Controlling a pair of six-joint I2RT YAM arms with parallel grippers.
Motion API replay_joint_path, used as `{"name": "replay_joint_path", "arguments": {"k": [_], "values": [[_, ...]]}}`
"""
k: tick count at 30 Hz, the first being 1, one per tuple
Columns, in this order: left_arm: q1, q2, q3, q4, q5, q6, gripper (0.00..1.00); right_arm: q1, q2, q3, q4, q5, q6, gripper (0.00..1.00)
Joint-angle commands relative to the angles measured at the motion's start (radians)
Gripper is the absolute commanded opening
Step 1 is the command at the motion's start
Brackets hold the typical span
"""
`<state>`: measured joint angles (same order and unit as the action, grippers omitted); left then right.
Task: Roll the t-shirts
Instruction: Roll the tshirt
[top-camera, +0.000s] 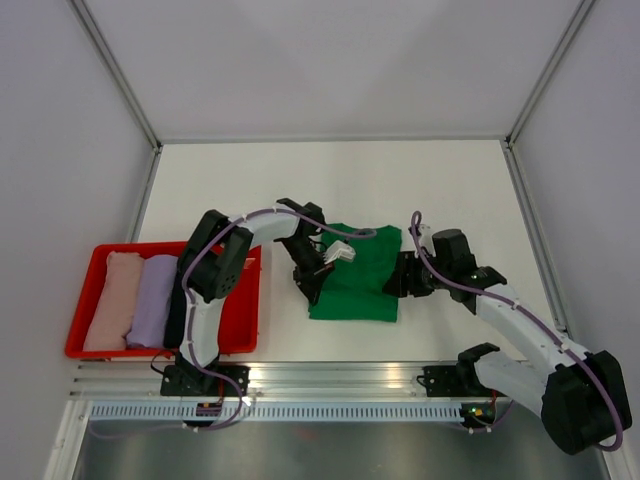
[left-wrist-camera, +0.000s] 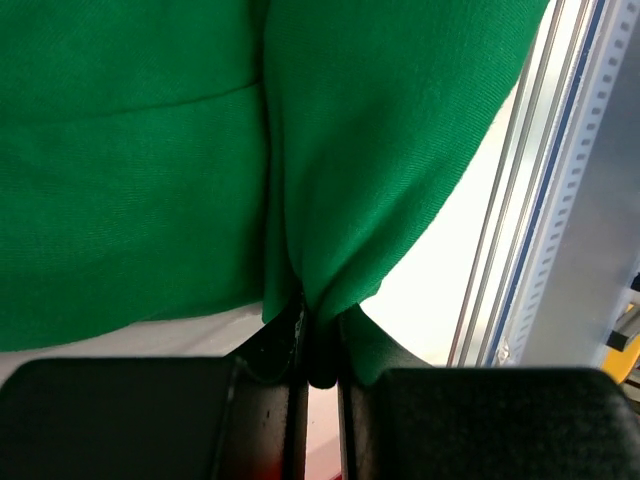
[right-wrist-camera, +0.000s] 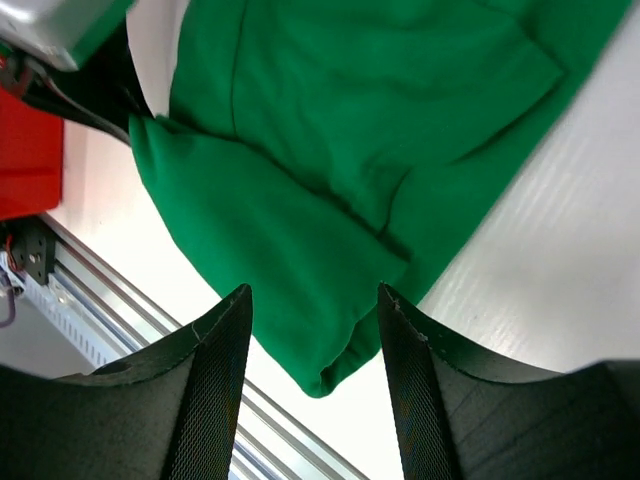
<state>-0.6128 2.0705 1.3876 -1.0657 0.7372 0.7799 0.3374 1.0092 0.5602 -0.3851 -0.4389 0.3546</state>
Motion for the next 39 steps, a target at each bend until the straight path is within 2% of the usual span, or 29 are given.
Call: {"name": "replay_joint_path", "arguments": {"k": [1, 12, 13, 14, 17, 18, 20, 21, 24, 26, 31, 33, 39], "values": [[0.012, 0.025, 0.042, 0.01, 0.024, -0.013, 0.06, 0.038, 0.043, -0.034, 0.071, -0.006, -0.012, 0.6], [0.019, 0.053, 0.083, -0.014, 0.022, -0.016, 0.07, 0.086, 0.18, -0.074, 0.17, -0.113, -0.025, 0.59], [0.019, 0.054, 0.083, -0.016, 0.022, -0.016, 0.08, 0.086, 0.19, -0.075, 0.17, -0.106, -0.023, 0.55], [0.019, 0.056, 0.082, -0.019, 0.021, -0.018, 0.08, 0.086, 0.195, -0.069, 0.17, -0.103, -0.022, 0.39], [0.021, 0.053, 0.083, -0.025, 0.013, -0.013, 0.11, 0.086, 0.216, -0.037, 0.141, -0.096, -0.031, 0.2], [0.021, 0.051, 0.085, -0.025, 0.007, -0.008, 0.16, 0.084, 0.242, -0.002, 0.115, -0.096, -0.034, 0.11], [0.021, 0.042, 0.091, -0.027, -0.004, -0.005, 0.25, 0.083, 0.281, 0.042, 0.082, -0.113, -0.037, 0.02], [0.021, 0.037, 0.096, -0.03, -0.016, 0.002, 0.33, 0.074, 0.302, 0.087, 0.046, -0.118, -0.031, 0.0], [0.021, -0.009, 0.106, -0.034, -0.051, 0.03, 0.42, 0.007, 0.406, 0.142, 0.025, -0.199, 0.015, 0.0], [0.022, -0.064, 0.108, -0.033, -0.08, 0.054, 0.49, -0.044, 0.419, 0.153, 0.041, -0.225, 0.073, 0.0], [0.021, -0.173, 0.11, 0.013, -0.162, 0.104, 0.53, -0.089, 0.39, 0.153, 0.066, -0.176, 0.133, 0.0], [0.018, -0.231, 0.097, 0.082, -0.197, 0.108, 0.58, -0.09, 0.41, 0.136, 0.109, -0.196, 0.171, 0.0], [-0.102, -0.306, 0.01, 0.283, -0.382, 0.046, 0.59, -0.147, 0.434, 0.125, 0.13, -0.156, 0.23, 0.0]]}}
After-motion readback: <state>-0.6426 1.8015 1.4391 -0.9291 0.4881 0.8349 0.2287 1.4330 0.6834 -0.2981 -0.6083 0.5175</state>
